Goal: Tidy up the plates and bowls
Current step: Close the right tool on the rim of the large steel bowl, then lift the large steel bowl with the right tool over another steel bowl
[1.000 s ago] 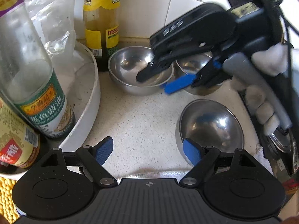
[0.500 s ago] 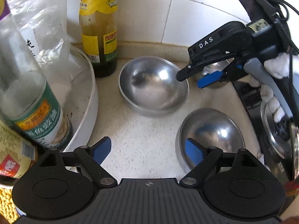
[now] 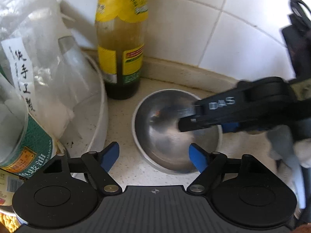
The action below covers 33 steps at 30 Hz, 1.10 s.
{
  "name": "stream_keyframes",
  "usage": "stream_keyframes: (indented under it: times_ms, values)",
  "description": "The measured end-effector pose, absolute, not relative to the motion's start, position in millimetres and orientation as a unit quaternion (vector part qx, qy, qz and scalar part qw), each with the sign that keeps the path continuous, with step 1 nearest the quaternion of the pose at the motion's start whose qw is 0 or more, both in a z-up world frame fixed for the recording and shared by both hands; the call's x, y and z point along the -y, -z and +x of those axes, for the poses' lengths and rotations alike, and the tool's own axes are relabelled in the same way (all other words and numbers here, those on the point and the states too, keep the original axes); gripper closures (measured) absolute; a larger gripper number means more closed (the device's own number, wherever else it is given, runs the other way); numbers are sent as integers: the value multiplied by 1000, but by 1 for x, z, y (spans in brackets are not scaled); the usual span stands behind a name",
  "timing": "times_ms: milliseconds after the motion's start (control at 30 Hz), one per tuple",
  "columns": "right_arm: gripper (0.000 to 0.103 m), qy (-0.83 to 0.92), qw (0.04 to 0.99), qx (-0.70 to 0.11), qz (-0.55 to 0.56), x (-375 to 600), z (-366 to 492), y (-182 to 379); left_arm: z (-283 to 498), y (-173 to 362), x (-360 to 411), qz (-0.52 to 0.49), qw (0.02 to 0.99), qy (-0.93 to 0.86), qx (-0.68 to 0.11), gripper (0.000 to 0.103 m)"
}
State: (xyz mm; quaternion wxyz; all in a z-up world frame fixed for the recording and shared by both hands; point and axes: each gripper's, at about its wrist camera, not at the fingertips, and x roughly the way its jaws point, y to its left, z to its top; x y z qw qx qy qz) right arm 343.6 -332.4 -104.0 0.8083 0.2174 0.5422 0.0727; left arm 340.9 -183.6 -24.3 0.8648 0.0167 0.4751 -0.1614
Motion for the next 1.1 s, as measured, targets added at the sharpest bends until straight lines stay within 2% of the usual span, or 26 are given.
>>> stream_keyframes:
  times_ms: [67,167,333,433,1100]
  values:
    - [40,-81,807,-542,221,336,342,105,346,29,187,19,863,157,-479,24]
    - [43,-92,810,-534,225,338,338,103,355,38,195,30,854,162,-493,43]
    - [47,-107,801,-545,223,335,331,113,357,50,198,37,850,172,-497,47]
    - [49,-107,806,-543,212,332,324,109,352,46,200,46,853,175,-489,53]
    - [49,-104,835,-495,219,354,266,60,309,2,212,63,869,225,-436,49]
